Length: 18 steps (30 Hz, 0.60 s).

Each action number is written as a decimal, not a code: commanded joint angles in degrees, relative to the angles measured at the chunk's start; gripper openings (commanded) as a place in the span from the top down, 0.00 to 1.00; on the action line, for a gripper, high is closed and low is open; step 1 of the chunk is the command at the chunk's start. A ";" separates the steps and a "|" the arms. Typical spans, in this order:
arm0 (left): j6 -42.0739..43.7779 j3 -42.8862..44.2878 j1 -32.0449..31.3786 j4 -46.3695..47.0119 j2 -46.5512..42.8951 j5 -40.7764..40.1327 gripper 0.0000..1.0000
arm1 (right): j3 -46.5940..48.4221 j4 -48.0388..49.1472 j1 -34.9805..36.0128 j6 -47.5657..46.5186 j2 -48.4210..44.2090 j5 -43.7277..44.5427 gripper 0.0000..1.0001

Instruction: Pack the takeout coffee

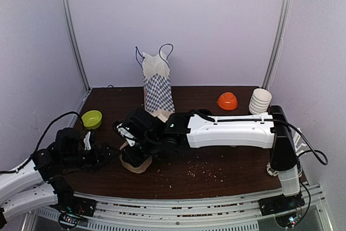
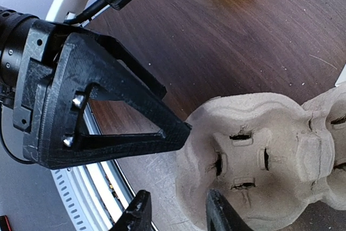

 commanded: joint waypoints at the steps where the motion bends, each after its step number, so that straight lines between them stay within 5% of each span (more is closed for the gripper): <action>1: 1.41 -0.64 -0.22 3.31 0.28 0.35 0.04 | 3.16 -4.47 -0.04 -1.11 2.47 2.70 0.66; 8: 1.96 -0.71 -0.18 2.63 0.26 0.03 0.04 | 5.97 -6.57 -0.09 -2.21 4.91 1.55 0.61; 18: 2.07 -1.00 -0.18 1.93 -0.26 -0.44 0.04 | 9.08 -9.11 -0.05 -2.72 7.46 1.80 0.68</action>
